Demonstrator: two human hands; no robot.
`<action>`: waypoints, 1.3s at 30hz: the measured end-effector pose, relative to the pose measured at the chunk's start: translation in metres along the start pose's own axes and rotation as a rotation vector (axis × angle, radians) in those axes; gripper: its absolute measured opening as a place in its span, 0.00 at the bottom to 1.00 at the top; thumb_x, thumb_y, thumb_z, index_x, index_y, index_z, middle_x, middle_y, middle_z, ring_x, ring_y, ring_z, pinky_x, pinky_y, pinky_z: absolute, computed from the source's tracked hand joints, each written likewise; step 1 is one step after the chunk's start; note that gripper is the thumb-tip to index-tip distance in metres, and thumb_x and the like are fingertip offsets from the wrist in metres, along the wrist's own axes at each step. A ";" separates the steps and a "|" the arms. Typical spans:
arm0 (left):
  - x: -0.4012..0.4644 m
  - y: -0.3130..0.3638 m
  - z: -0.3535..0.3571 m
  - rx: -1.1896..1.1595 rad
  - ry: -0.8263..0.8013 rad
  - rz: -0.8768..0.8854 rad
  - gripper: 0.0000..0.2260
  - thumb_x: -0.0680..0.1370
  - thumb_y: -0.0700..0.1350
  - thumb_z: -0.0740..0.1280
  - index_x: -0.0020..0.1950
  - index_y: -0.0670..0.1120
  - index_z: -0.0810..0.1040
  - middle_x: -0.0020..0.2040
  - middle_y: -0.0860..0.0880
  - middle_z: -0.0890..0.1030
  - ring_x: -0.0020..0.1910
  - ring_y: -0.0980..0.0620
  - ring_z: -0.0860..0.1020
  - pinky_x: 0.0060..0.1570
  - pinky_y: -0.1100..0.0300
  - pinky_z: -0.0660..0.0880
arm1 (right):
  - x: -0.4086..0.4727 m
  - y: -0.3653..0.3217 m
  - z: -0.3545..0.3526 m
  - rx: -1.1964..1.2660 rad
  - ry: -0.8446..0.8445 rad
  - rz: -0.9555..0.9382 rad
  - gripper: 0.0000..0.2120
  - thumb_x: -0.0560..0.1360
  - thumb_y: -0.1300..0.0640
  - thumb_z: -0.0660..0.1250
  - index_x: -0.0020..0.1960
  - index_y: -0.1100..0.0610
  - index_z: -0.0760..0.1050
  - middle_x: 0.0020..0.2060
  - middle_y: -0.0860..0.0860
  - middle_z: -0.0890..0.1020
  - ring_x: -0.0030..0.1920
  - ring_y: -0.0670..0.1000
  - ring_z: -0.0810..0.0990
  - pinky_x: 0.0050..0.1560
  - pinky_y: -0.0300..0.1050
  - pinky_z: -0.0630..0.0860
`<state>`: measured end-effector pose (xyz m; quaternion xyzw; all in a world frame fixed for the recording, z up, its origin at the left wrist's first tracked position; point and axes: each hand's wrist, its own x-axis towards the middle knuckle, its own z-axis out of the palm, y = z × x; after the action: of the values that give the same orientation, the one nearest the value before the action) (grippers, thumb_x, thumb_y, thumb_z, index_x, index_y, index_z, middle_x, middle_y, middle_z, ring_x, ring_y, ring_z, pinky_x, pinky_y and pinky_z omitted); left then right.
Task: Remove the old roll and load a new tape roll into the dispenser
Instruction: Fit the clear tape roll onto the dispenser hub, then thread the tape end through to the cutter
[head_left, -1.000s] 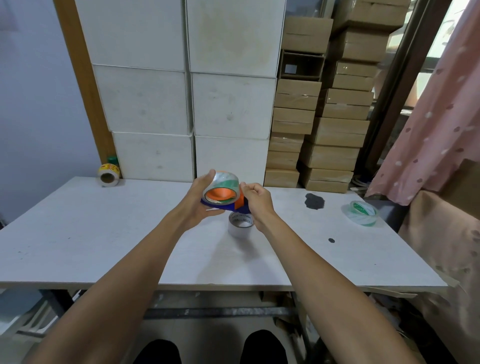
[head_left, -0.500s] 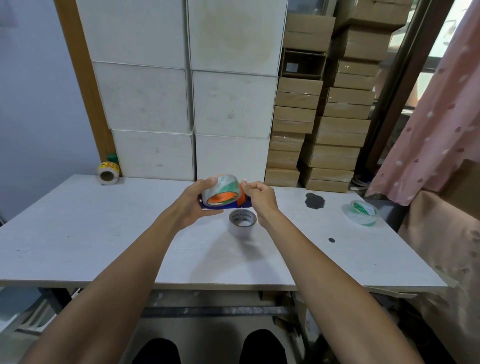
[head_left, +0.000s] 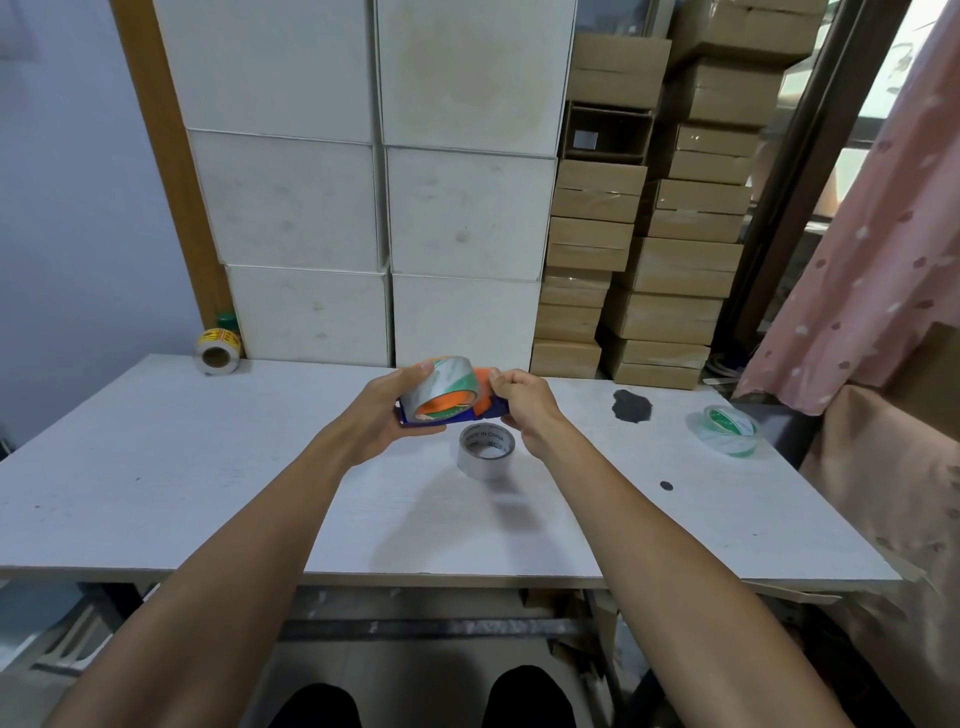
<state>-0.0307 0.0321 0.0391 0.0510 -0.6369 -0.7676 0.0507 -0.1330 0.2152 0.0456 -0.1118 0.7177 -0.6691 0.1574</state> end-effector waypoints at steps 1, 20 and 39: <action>0.000 0.001 0.001 0.020 0.007 0.001 0.24 0.77 0.60 0.69 0.66 0.47 0.80 0.62 0.40 0.83 0.61 0.41 0.82 0.59 0.43 0.80 | 0.000 0.000 0.000 0.002 0.001 -0.002 0.13 0.82 0.53 0.65 0.41 0.57 0.75 0.39 0.53 0.80 0.40 0.53 0.78 0.41 0.42 0.74; -0.007 -0.005 -0.015 -0.096 -0.119 0.072 0.38 0.67 0.58 0.79 0.73 0.45 0.73 0.69 0.40 0.78 0.68 0.39 0.77 0.63 0.43 0.77 | 0.002 -0.003 -0.001 -0.016 0.066 -0.095 0.14 0.81 0.51 0.67 0.39 0.57 0.74 0.38 0.53 0.82 0.40 0.51 0.80 0.54 0.54 0.82; -0.014 -0.005 -0.023 -0.173 -0.090 -0.062 0.44 0.60 0.57 0.83 0.73 0.46 0.73 0.69 0.41 0.78 0.67 0.39 0.77 0.62 0.40 0.77 | 0.007 0.005 0.000 -0.015 0.084 -0.056 0.13 0.81 0.53 0.67 0.43 0.61 0.80 0.48 0.63 0.86 0.52 0.63 0.86 0.56 0.57 0.83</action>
<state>-0.0137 0.0132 0.0298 0.0316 -0.5679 -0.8225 0.0026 -0.1391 0.2134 0.0398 -0.1047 0.7251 -0.6721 0.1075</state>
